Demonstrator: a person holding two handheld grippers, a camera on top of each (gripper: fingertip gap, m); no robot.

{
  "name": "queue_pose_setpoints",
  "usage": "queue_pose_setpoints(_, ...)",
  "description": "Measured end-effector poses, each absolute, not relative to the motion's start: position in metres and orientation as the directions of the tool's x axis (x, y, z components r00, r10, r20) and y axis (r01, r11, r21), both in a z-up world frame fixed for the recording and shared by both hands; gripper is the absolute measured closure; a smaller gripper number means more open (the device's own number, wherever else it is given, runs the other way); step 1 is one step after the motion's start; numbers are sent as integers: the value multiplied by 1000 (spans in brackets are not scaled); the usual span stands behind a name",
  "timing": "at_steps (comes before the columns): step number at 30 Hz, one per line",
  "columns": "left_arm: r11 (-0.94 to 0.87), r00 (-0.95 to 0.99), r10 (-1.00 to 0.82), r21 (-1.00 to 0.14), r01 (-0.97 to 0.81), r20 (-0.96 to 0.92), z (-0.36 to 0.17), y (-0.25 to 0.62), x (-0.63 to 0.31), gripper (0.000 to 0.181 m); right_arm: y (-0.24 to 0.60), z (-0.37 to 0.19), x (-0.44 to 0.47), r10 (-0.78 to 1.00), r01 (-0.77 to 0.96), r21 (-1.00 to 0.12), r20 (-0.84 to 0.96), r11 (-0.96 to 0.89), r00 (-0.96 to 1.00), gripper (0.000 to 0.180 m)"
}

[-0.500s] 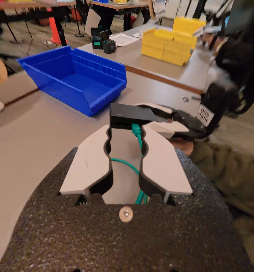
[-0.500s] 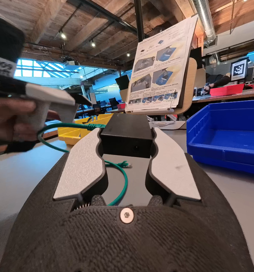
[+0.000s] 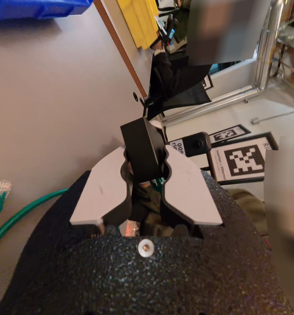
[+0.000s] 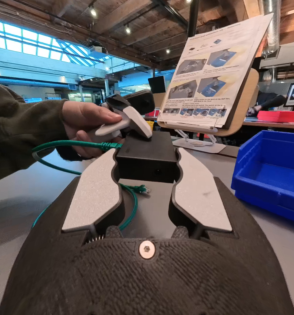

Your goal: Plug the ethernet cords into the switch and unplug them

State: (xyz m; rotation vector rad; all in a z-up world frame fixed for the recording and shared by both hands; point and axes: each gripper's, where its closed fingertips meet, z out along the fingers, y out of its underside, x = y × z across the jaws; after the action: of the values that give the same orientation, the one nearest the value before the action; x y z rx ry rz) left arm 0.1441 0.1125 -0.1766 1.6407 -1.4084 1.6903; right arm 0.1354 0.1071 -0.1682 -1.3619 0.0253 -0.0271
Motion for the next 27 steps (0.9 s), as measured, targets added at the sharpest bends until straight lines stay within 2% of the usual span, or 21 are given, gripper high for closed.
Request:
queue_pose_setpoints(3,-427,-154,-351,-304,-852,924,-179,115,147,147,110,-173,139,-26,-34,-986,-39,163,999,117)
queue_pose_setpoints(7,-387,-148,-420,-325,-863,895,-177,120,147,150,115,-180,139,-52,-22,-995,-28,102,998,116)
queue_pose_setpoints(13,-344,-152,-442,-323,-882,884,-179,117,147,152,118,-183,139,-61,-28,-997,-32,71,998,109)
queue_pose_setpoints(19,-344,-148,-466,-333,-878,872,-180,123,148,153,123,-192,139,-74,-25,-1000,-24,-6,997,111)
queue_pose_setpoints(27,-291,-286,-540,-494,-820,792,-173,121,150,145,119,-185,143,-143,-1,-999,-8,50,990,112)
